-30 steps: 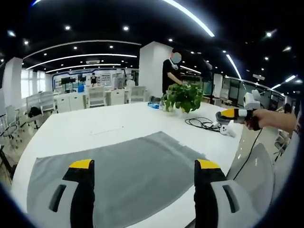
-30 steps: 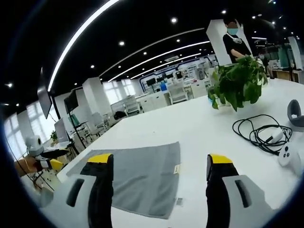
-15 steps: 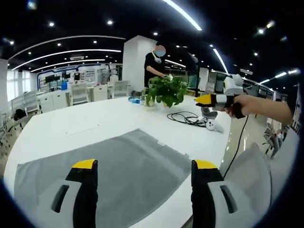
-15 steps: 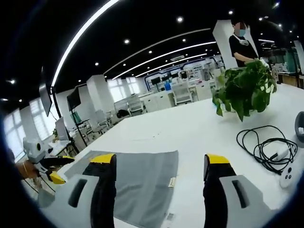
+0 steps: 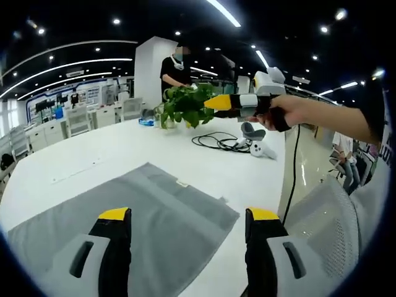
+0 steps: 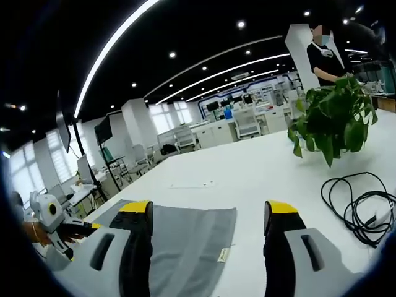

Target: Fold the towel on the table until its edges align and the towel forms a compact rectangular stack.

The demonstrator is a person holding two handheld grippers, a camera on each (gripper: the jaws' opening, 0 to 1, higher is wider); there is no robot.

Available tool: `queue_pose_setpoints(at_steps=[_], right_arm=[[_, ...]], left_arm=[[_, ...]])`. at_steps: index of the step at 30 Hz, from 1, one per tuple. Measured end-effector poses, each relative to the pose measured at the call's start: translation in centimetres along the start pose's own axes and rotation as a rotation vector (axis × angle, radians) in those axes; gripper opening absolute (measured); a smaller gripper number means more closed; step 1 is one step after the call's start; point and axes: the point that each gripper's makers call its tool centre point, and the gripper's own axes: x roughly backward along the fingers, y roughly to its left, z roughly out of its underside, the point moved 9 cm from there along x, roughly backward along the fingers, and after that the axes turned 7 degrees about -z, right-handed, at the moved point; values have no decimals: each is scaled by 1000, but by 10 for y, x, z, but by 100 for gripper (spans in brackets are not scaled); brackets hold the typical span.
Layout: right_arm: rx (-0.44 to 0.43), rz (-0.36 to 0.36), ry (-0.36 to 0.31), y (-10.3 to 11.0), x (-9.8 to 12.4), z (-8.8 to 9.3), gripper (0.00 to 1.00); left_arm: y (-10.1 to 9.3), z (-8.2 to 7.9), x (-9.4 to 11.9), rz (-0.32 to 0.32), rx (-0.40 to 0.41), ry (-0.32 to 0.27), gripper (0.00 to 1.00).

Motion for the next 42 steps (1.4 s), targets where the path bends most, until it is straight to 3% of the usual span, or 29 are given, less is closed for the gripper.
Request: queue_pose_setpoints(at_steps=[6,18,23,27,42], right_arm=[[-25,-24,-15,-12,-19,2,72],[-45,-11,33,-21,-52,17,68],[-45,-32,69,-23,-65,24,58],[-32,-30,97,-25,-76,28,58],[-79,-22,113,-27,-111,45,52]], left_arm=[[-6,4,-18,43,-64,31,68],[-15,14,-45,123,-117,67,67],[-23,17,-57,167,-141,79,66],[-29,20,-64,184,-105,110,60],[-61,25,-84,312,-219,140,44]])
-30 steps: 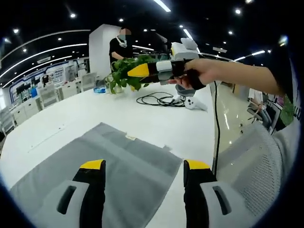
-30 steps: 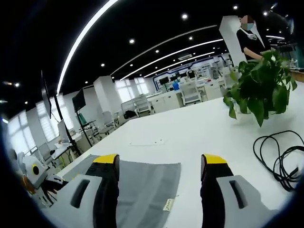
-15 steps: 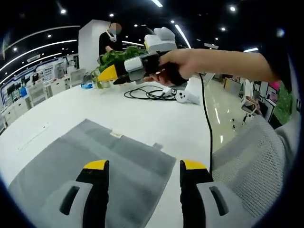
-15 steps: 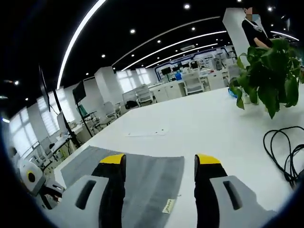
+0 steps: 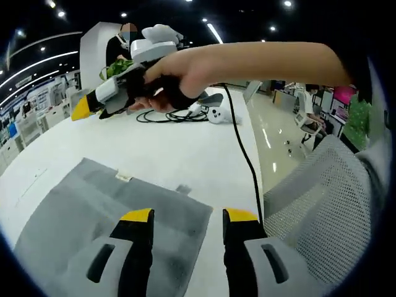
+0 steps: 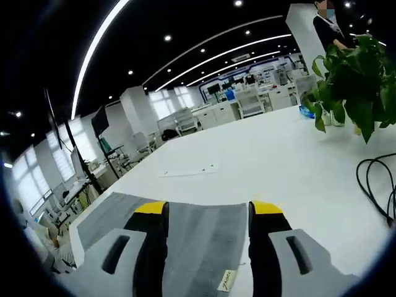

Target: Fold the towel on the table until its edges align and the towel forms a compact rectangular stack.

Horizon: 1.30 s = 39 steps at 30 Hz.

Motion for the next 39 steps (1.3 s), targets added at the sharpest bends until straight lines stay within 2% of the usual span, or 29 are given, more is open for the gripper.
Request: queue_pose_setpoints(at_steps=[4,10,20,23,25,26,27,34,39], right_arm=[[-14,16,19,-6,-1,7,54],[-30,31,42,-13,-7,16,53],[-22,35,76,-19,-17,21,53],[-28,31,90,-20,-19,25,50],[-29,32,90,-20,-20,27,49],[-30,32,89,-20,-21,27,49],[-31,31,90,-19,-22,28,49],[-22,29,120,-21,-27,36,49],[-13,32,139,-23,-32,41,48]], left_arm=[[-7,2,-7,26,-9,16,29],[-14,6,-21,71,-24,35,28],[-21,13,-54,128,13,31,25],[-23,17,-60,143,29,51,25],[-26,21,-62,149,5,67,25],[-27,21,-63,141,-33,43,24],[-29,23,-61,134,-21,64,23],[-26,21,-62,64,-126,57,12],[-27,22,-62,69,-142,48,11]])
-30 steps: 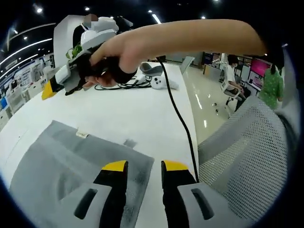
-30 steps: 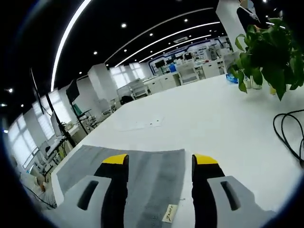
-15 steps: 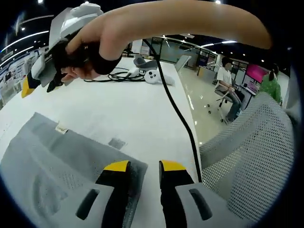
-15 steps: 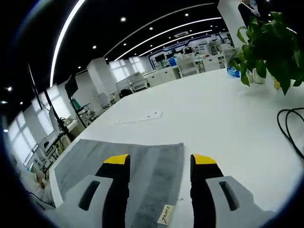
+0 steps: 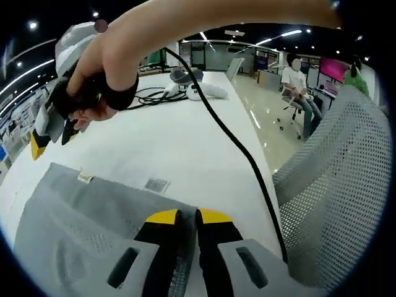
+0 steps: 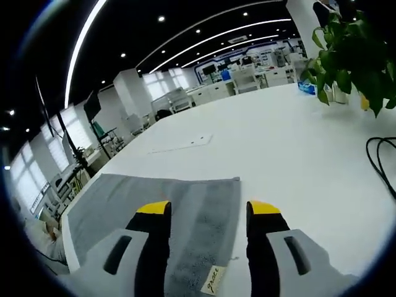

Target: Fold the towel on the table until its edges align and the towel forms a compact rectangular stack.

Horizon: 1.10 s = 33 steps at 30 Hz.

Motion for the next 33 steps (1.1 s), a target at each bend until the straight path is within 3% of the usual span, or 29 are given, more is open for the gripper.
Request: queue_pose_setpoints(at_steps=[5,13,20,25,28,31,33], right_arm=[[25,23,37,-5,-3,4,46],[74,57,95,-11,-7,7,42],[87,93,86,-18,-19,3,25],[92,114,103,-22,-33,6,23],[92,127,116,-27,-41,8,21],[73,148,148,-26,-44,15,17],[122,173,134,-30,-46,16,10]], left_arm=[[1,0,0,12,-9,4,8],[9,2,0,53,54,-4,7],[9,4,0,64,68,-28,7],[9,5,0,67,56,-33,7],[7,3,-1,64,-14,-32,7],[10,4,-1,76,3,-32,7],[10,4,-1,77,10,-35,7]])
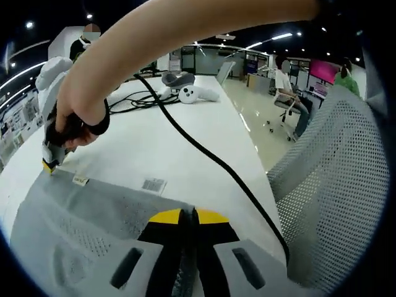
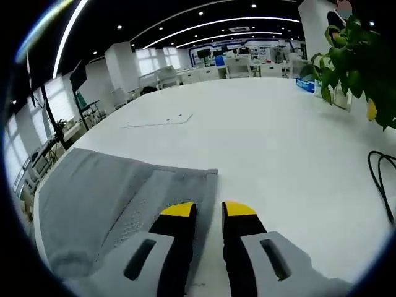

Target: Fold the towel on the table until its edges align and the towel forms a compact rectangular stack.

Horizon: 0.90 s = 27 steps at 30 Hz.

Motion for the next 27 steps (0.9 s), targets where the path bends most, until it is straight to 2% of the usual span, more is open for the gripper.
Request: queue_pose_setpoints(at_steps=[2,8,12,14,17,19,21,22,27], right_arm=[[13,20,9,-2,-1,0,4],[24,11,18,-5,-2,0,3],[-106,-19,3,-7,-6,-5,7],[-81,-17,1,-7,-8,-8,12],[43,-10,25,-3,-15,-13,15],[120,8,51,-4,-18,-14,11],[198,-21,64,-1,-21,-15,5],[171,-34,55,4,-20,-14,1],[140,-33,24,-4,-19,-14,1]], left_arm=[[-1,0,0,-5,-1,1,7],[-1,-1,0,-11,-8,6,7],[-1,0,0,-7,-11,5,7],[-1,0,0,-9,-12,3,7],[-1,0,0,-10,-16,3,7],[-2,0,-1,-10,-21,2,7],[-2,1,0,-13,-28,-4,7],[-2,1,0,-14,-26,-8,7],[-2,2,-1,-22,-25,-12,7]])
